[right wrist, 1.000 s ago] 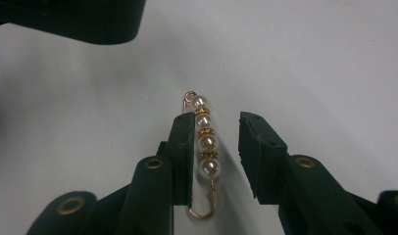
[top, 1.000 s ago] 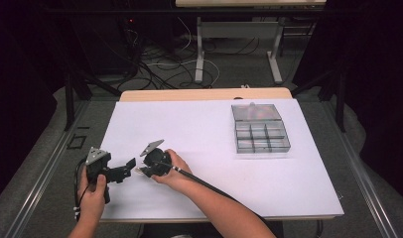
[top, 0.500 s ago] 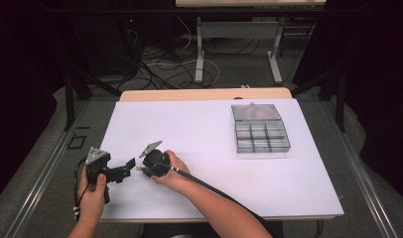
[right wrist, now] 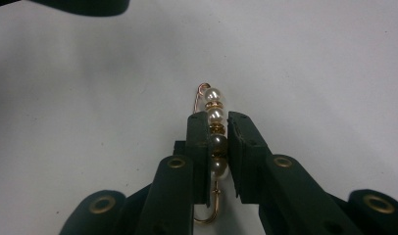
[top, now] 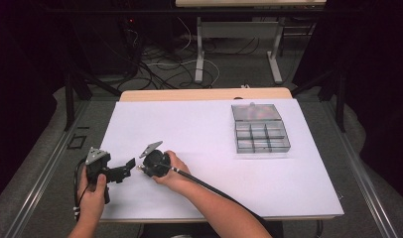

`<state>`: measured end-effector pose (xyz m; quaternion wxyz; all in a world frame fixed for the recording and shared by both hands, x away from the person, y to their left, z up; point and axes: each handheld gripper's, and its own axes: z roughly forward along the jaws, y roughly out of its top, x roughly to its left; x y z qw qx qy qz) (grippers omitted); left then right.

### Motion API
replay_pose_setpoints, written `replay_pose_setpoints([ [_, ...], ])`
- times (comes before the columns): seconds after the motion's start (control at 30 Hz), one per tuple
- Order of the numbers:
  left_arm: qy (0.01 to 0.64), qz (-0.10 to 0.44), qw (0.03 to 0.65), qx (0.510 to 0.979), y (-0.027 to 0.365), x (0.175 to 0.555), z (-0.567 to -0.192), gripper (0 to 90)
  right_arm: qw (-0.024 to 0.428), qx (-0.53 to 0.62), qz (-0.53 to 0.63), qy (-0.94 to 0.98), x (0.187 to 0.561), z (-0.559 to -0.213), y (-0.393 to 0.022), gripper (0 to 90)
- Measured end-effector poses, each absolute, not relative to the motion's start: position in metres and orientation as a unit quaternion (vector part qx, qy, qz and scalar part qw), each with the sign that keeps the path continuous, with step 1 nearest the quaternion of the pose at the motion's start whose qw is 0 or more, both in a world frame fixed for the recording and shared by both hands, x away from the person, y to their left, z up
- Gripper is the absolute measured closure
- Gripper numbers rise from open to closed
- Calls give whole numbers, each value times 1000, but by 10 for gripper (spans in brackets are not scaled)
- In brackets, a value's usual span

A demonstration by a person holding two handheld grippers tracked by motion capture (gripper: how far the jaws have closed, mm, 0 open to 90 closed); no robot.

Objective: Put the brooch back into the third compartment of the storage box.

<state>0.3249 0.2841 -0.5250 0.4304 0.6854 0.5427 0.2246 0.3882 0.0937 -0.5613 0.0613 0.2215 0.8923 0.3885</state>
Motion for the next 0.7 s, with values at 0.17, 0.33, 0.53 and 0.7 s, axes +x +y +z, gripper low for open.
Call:
replay_pose_setpoints([
  [0.17, 543, 226, 426, 687, 283, 325, -525, 6, 65, 228, 395, 888, 388, -559, 87, 803],
  [0.33, 541, 230, 420, 691, 283, 326, -525, 6, 66, 238, 401, 882, 391, -555, 77, 803],
  [0.53, 541, 231, 415, 694, 281, 326, -526, 6, 72, 244, 414, 874, 392, -550, 65, 803],
  [0.7, 540, 228, 409, 700, 279, 326, -528, 6, 76, 248, 412, 874, 391, -547, 51, 803],
])
